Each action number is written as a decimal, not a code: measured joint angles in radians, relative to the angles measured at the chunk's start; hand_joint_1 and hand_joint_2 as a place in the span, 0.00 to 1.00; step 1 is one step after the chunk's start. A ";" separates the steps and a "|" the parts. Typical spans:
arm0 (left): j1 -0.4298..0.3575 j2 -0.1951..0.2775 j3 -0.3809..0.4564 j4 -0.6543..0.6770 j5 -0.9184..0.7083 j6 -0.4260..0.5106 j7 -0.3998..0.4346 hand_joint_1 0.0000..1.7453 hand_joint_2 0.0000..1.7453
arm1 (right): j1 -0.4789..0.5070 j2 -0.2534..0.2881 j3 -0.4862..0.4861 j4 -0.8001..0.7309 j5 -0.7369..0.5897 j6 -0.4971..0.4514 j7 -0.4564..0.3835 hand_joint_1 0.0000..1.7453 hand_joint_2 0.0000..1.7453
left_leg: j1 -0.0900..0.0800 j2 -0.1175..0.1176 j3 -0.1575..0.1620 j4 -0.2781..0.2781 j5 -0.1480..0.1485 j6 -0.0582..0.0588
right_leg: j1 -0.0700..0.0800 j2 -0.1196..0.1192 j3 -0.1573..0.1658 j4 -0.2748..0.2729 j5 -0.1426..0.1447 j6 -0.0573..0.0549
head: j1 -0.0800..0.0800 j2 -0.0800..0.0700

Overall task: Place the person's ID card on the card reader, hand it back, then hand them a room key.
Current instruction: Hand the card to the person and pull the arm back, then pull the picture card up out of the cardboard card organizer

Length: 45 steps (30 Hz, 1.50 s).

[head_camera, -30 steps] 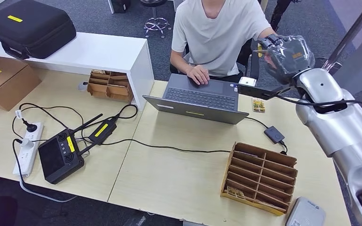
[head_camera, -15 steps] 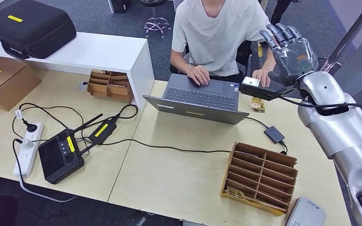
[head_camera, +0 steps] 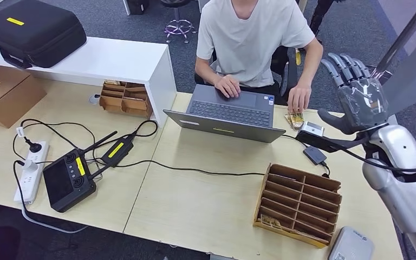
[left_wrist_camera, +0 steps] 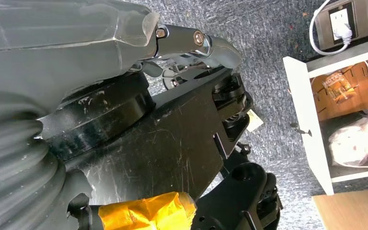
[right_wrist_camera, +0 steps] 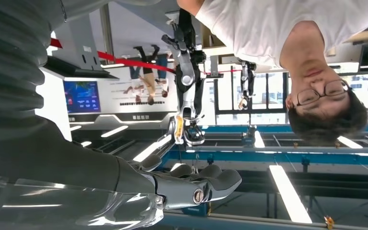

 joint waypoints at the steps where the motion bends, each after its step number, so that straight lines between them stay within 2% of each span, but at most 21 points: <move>1: 0.000 0.000 0.000 0.000 0.001 0.001 0.000 0.00 1.00 | 0.014 -0.012 -0.008 -0.029 0.000 0.003 0.001 0.00 1.00 | 0.000 0.000 0.000 0.000 0.000 0.000 | 0.000 0.000 0.000 0.000 0.000 0.000 | 0.000 0.000; 9: 0.001 -0.001 0.000 0.000 0.007 0.001 0.000 0.00 1.00 | 0.061 -0.059 -0.037 -0.139 -0.005 0.010 -0.002 0.00 1.00 | 0.000 0.001 0.001 0.000 0.000 -0.001 | 0.000 0.000 0.000 0.000 0.000 0.000 | 0.000 0.000; 11: 0.001 -0.002 0.000 0.000 0.022 0.001 -0.001 0.00 1.00 | 0.100 -0.085 -0.051 -0.183 -0.016 0.003 -0.010 0.00 1.00 | 0.000 -0.002 0.002 0.000 0.000 -0.001 | 0.000 -0.002 0.001 0.000 -0.001 0.000 | 0.000 0.000; 13: 0.004 -0.002 0.000 0.000 0.044 0.002 -0.002 0.00 1.00 | 0.183 -0.130 -0.080 -0.263 -0.028 -0.022 -0.015 0.00 1.00 | 0.000 -0.006 0.001 0.000 0.000 0.000 | 0.000 -0.006 0.002 -0.001 -0.002 0.001 | 0.000 0.000; 17: 0.014 -0.002 0.005 0.000 0.082 0.017 -0.003 0.00 1.00 | 0.418 -0.224 -0.189 -0.455 0.004 -0.113 -0.021 0.00 1.00 | 0.000 -0.009 0.000 0.000 -0.003 0.002 | 0.000 -0.009 0.003 -0.001 -0.005 0.002 | 0.000 0.000; 21: 0.015 -0.002 0.016 0.000 0.109 0.022 -0.002 0.00 1.00 | 0.624 -0.273 -0.315 -0.614 0.047 -0.163 -0.035 0.00 1.00 | 0.000 -0.008 0.000 0.000 -0.006 0.001 | 0.000 -0.008 0.003 -0.001 -0.007 0.001 | 0.000 0.000; 27: 0.019 -0.006 0.038 0.000 0.141 0.022 -0.002 0.00 1.00 | 0.857 -0.284 -0.431 -0.769 0.074 -0.194 -0.055 0.00 1.00 | 0.000 -0.007 0.001 0.000 -0.006 0.002 | 0.000 -0.008 0.003 -0.001 -0.008 0.000 | 0.000 0.000; 35: 0.022 -0.007 0.059 0.000 0.166 0.021 -0.002 0.00 1.00 | 1.033 -0.284 -0.494 -0.854 0.072 -0.200 -0.058 0.00 1.00 | 0.000 -0.004 0.002 0.000 -0.006 0.002 | 0.000 -0.006 0.003 -0.001 -0.008 0.000 | 0.000 0.000; 40: 0.027 -0.007 0.074 0.000 0.183 0.021 -0.003 0.00 1.00 | 1.156 -0.284 -0.515 -0.885 0.051 -0.203 -0.016 0.00 1.00 | 0.000 -0.004 0.002 0.000 -0.007 0.001 | 0.000 -0.006 0.003 -0.001 -0.008 0.000 | 0.000 0.000; 45: 0.030 -0.008 0.084 0.000 0.193 0.021 -0.003 0.00 1.00 | 1.252 -0.284 -0.500 -0.898 0.045 -0.226 0.068 0.00 1.00 | 0.000 -0.004 0.002 -0.001 -0.007 0.002 | 0.000 -0.006 0.003 -0.001 -0.008 0.000 | 0.000 0.000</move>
